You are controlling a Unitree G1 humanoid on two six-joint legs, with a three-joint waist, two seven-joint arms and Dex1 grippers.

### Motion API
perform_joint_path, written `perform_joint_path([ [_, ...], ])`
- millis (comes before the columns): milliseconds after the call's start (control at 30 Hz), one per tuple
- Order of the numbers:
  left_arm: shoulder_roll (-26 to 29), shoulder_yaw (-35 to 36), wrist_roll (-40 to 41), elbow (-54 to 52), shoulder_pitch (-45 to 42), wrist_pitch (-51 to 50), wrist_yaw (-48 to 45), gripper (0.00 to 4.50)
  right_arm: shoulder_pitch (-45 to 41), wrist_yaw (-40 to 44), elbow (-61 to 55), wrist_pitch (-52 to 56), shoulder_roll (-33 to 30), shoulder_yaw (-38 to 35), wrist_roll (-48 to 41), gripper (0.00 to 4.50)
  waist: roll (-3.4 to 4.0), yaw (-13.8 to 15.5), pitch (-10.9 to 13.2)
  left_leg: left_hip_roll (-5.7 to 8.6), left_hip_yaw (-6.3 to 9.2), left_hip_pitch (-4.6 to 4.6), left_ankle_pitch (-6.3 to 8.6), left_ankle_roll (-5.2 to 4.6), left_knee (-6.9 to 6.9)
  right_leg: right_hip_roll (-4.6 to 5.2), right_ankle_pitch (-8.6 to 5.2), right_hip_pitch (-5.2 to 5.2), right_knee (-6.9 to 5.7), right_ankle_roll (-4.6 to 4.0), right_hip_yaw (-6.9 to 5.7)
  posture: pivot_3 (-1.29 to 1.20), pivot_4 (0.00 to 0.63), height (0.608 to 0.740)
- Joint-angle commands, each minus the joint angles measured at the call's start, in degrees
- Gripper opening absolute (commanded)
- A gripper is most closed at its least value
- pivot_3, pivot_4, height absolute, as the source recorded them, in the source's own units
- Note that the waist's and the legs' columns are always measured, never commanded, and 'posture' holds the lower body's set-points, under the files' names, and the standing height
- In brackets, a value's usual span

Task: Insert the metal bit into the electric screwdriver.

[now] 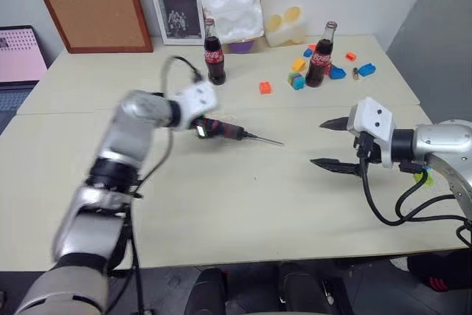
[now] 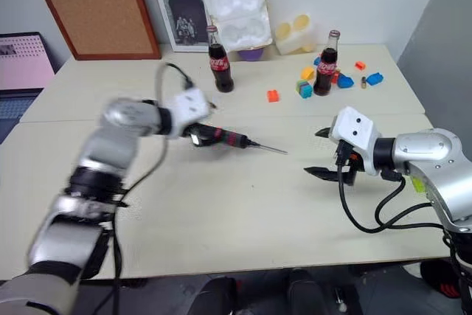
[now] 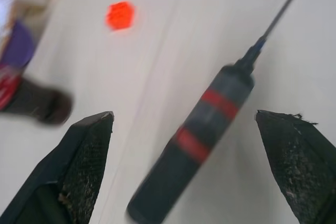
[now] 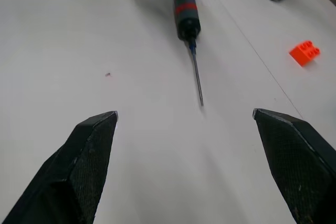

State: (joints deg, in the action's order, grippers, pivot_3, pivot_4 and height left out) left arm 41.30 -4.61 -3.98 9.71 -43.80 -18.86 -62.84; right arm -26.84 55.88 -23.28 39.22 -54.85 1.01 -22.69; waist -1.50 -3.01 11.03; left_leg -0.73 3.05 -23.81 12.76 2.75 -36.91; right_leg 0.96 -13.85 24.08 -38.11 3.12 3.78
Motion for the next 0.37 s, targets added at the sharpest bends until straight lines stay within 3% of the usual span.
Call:
perform_joint_path([
  [33, 3.66, 5.87, 7.06, -10.47, 6.11, -6.65, -2.62, 4.49, 0.38, 0.44, -0.42, -1.64, -0.80, -3.14, -0.54, 4.33, -0.01, 0.09, 0.00, 0.01, 0.01, 0.00, 0.00, 0.00, -0.01, 0.01, 0.00, -0.02, 0.01, 0.00, -0.01, 0.00, 0.150, 0.740],
  [167, 8.85, 15.53, 12.11, -20.81, 20.01, -13.69, -2.49, 4.49, 1.65, 2.01, 0.83, -2.17, -1.37, -4.67, -1.79, 4.33, -0.03, 0.09, 0.02, 0.02, -0.03, -0.03, 0.00, 0.00, -0.08, 0.05, -0.06, -0.04, 0.09, 0.10, 0.02, 0.00, 0.150, 0.740],
  [367, 8.29, 20.89, 16.39, -25.69, 29.18, -16.54, 1.99, 4.49, 1.31, 2.94, 3.93, -3.96, -1.13, -5.26, -1.95, 4.33, -0.04, 0.69, 0.02, 0.02, -0.04, 0.06, -0.05, -0.05, -0.14, 0.07, 0.00, -0.11, 0.04, 0.01, -0.01, 0.00, 0.150, 0.740],
])
